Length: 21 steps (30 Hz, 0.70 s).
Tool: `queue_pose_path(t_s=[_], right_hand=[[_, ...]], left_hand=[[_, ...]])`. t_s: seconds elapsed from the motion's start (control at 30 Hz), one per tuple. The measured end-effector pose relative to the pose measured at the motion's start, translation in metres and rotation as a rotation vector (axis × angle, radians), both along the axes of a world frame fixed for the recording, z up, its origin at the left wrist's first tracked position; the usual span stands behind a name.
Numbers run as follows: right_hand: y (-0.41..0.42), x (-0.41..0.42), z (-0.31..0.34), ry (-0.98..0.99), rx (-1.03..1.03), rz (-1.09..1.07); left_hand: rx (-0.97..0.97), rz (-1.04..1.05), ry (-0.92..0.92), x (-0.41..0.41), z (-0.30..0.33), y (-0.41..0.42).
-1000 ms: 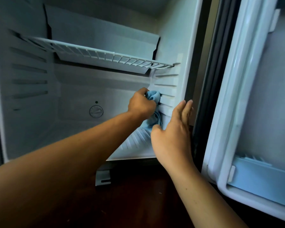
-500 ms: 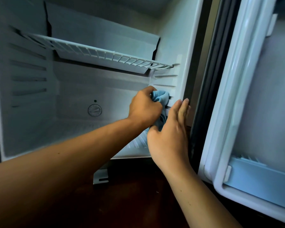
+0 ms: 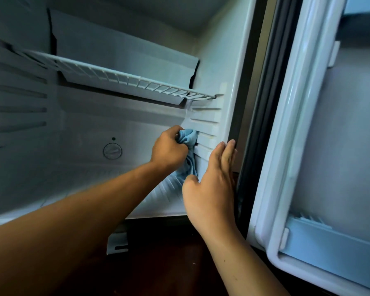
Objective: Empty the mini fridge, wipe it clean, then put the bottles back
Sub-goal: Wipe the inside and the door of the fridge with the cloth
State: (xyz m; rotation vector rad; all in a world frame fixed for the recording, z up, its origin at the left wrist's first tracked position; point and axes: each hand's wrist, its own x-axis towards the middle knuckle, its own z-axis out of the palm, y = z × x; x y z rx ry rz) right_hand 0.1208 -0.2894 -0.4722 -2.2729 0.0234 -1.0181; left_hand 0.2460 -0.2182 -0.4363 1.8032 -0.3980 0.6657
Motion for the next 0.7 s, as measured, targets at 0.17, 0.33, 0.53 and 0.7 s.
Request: queue_pose_path(t_s=[0.17, 0.33, 0.53, 0.7], right_hand=[[-0.001, 0.000, 0.002, 0.007, 0.019, 0.023], [0.000, -0.001, 0.004, -0.014, -0.008, -0.002], [0.002, -0.001, 0.001, -0.024, -0.070, -0.039], [0.002, 0.003, 0.002, -0.037, -0.081, -0.059]], left_hand=[[-0.047, -0.031, -0.006, -0.026, 0.009, -0.003], [-0.025, -0.125, -0.097, -0.054, 0.017, -0.003], [0.007, -0.093, -0.102, -0.047, 0.021, -0.002], [0.013, -0.021, -0.085, -0.026, 0.029, -0.003]])
